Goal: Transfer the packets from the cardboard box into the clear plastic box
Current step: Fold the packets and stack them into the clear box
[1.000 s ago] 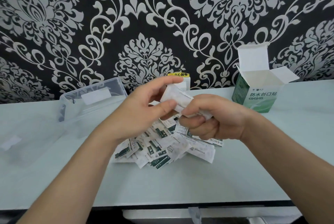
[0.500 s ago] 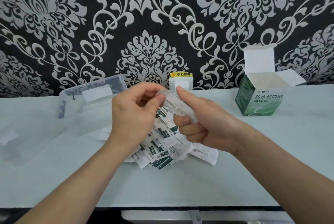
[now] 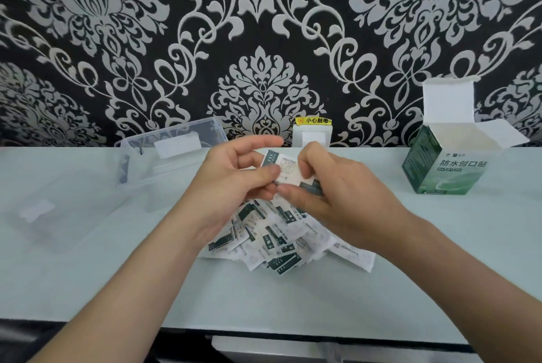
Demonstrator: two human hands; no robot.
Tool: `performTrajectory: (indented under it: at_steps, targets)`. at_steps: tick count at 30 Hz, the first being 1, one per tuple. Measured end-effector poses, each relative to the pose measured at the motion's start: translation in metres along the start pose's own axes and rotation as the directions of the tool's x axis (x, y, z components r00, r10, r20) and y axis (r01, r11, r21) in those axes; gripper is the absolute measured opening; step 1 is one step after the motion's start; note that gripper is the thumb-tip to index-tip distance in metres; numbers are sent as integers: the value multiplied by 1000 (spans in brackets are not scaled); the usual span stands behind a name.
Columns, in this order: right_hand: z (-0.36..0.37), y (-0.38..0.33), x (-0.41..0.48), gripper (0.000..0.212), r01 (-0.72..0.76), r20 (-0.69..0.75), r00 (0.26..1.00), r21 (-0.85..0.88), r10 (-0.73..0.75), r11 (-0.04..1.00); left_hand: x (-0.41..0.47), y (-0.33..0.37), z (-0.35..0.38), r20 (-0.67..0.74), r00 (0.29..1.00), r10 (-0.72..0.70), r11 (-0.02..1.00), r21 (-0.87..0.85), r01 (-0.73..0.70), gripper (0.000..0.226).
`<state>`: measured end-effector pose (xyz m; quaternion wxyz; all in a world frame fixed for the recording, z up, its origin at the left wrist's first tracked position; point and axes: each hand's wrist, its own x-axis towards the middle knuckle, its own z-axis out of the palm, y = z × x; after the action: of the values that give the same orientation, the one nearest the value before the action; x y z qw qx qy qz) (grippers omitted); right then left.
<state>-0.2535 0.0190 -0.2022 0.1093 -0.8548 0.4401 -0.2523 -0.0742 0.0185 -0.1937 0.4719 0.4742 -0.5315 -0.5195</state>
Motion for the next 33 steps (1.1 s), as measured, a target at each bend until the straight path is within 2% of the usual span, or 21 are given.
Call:
performTrajectory:
  at_steps: [1,3,5,6,8,11,16,21,23,25,26,29,33]
  targets:
    - [1,1,1,46,-50,22,999,161,47,986,0,-1,-2,-12,1000,22,998,59,-21,34]
    - [0,3,7,29,-184,95,983,491,158,851,-1,-1,-8,-32,999,36,994,103,-33,33]
    - [-2,3,12,12,-306,200,952,649,232,696,-3,1,-17,-37,999,36,996,79,-33,32]
    - [-3,2,14,12,-352,254,936,679,243,645,-4,3,-21,-33,999,34,998,62,-32,32]
    - [-2,-1,23,17,-402,329,914,655,237,640,-7,5,-30,-33,999,40,998,59,-38,31]
    - [-3,-13,38,12,-377,354,914,556,199,741,-7,6,-42,-56,994,92,982,173,-81,33]
    - [12,-50,81,10,-289,287,946,534,151,795,-7,10,-82,-157,952,262,905,381,-187,38]
    - [37,-78,132,7,-275,286,947,500,143,821,-4,6,-128,-345,892,292,932,314,-183,33]
    - [45,-83,148,7,-317,291,938,500,188,806,-1,1,-145,-450,835,316,916,373,-146,27]
    - [50,-85,161,7,-373,303,921,493,247,786,2,-8,-160,-524,770,363,830,558,-12,22]
    - [54,-88,168,7,-399,305,911,484,278,779,2,-13,-167,-534,763,364,768,636,78,22]
    - [67,-92,188,17,-454,308,886,428,347,781,4,-25,-174,-512,817,266,660,714,233,25]
    - [94,-99,205,19,-586,428,791,327,437,741,5,-25,-175,-489,832,260,628,741,239,23]
